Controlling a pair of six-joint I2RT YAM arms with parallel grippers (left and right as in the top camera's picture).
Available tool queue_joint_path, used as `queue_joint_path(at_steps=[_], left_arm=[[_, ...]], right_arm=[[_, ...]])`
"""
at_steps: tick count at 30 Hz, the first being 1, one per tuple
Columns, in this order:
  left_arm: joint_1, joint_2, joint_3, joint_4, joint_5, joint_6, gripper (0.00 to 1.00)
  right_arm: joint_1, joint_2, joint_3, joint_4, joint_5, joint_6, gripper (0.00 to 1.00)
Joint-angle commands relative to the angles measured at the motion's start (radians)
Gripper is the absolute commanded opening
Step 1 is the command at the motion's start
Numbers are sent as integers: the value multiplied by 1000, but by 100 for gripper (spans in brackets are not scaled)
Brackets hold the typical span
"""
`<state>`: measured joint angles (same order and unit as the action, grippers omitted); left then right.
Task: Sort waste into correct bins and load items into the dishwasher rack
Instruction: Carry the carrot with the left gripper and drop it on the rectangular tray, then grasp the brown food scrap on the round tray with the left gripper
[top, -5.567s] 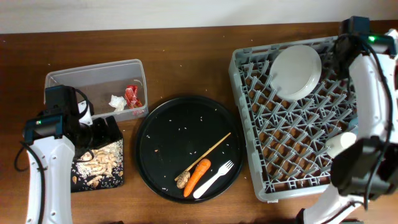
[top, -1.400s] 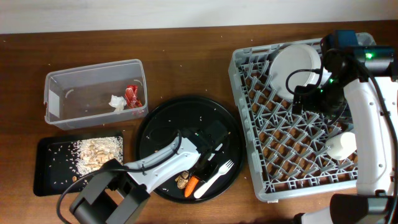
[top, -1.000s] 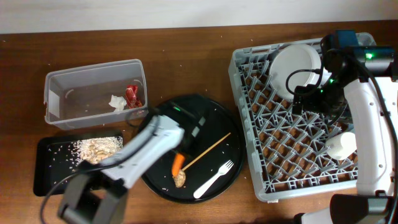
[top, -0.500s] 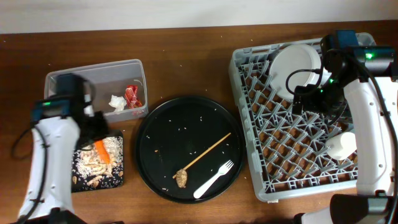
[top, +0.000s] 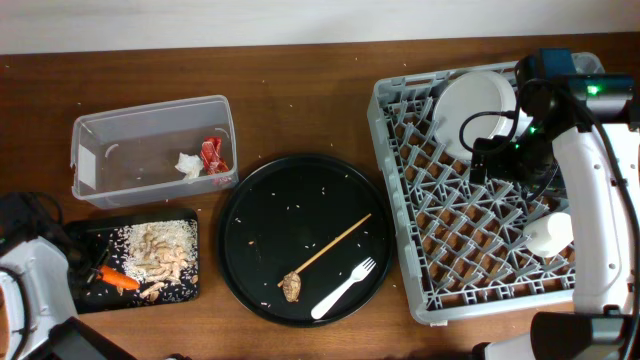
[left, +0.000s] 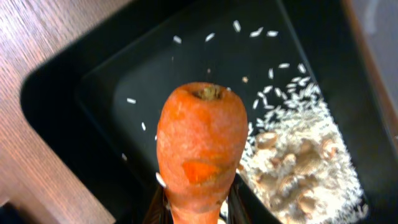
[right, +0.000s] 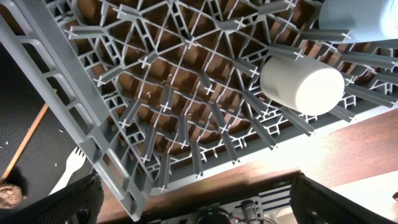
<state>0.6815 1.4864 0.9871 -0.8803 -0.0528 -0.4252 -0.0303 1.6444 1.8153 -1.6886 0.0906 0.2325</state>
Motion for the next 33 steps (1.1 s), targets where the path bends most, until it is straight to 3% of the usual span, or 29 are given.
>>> queue_joint_path(at_steps=[1, 9, 10, 12, 14, 20, 28, 33], left_arm=[[7, -15, -84, 105, 19, -27, 1], [7, -15, -186, 208, 19, -35, 1], [7, -15, -187, 207, 19, -34, 6], [7, -15, -187, 206, 19, -34, 29], [7, -15, -187, 204, 19, -34, 31], [7, -15, -187, 191, 26, -34, 71], [-29, -106, -101, 138, 176, -15, 73], [-300, -233, -82, 133, 291, 117, 73]], right_arm=[[-4, -23, 0, -1, 19, -1, 99], [-4, -23, 0, -2, 19, -1, 98], [-4, -23, 0, -2, 19, -1, 98], [-4, -23, 0, -3, 19, -1, 98], [-4, -23, 0, -3, 19, -1, 98], [-4, -23, 0, -3, 19, -1, 98], [-4, -23, 0, -1, 19, 0, 98], [-4, -23, 0, 2, 19, 0, 98]])
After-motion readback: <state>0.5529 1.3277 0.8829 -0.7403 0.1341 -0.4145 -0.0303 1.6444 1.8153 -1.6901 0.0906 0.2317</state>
